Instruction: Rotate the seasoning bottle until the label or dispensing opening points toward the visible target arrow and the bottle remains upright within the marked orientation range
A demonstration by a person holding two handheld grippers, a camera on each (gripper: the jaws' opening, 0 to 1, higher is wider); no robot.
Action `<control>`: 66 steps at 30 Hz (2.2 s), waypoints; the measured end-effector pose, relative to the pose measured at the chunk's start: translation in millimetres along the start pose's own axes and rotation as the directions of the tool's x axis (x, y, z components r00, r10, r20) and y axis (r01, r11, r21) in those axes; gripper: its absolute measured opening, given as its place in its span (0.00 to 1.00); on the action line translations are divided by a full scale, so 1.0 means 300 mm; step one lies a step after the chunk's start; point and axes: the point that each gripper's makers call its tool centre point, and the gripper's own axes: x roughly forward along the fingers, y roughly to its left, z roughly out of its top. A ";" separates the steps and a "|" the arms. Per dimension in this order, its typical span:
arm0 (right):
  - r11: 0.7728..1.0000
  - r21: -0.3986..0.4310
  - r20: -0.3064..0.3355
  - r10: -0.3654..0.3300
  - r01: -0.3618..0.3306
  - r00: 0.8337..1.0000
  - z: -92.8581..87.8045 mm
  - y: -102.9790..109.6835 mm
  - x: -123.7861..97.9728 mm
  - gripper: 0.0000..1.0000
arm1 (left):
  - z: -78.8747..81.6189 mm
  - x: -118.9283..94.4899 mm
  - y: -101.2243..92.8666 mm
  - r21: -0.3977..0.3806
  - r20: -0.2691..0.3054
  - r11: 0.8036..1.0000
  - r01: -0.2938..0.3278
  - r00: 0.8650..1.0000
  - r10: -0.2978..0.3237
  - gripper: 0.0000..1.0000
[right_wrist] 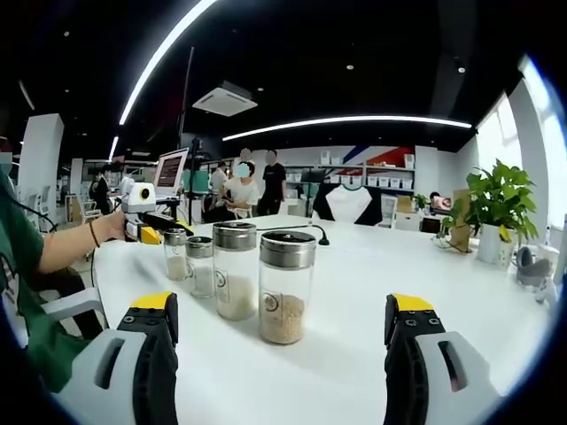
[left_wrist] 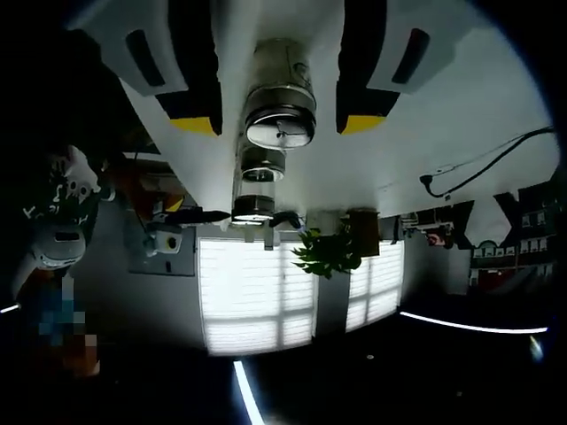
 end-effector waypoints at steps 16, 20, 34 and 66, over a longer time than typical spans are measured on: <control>1.000 0.009 -0.007 -0.013 0.013 1.000 -0.006 -0.010 0.001 0.99 | -0.032 0.025 -0.011 -0.008 -0.018 1.000 0.002 1.000 -0.002 0.35; 1.000 0.009 -0.007 -0.010 0.010 1.000 -0.007 -0.008 0.001 0.99 | -0.033 0.026 -0.007 -0.020 -0.019 1.000 -0.007 1.000 0.007 0.34; 1.000 0.010 -0.019 -0.005 0.006 1.000 -0.015 -0.003 0.005 0.99 | -0.032 0.016 0.011 -0.040 -0.006 0.998 -0.045 0.999 0.045 0.34; 1.000 0.017 -0.020 -0.009 0.010 1.000 -0.011 -0.006 -0.002 0.99 | -0.037 -0.013 0.020 -0.045 -0.015 0.971 -0.235 0.972 0.235 0.34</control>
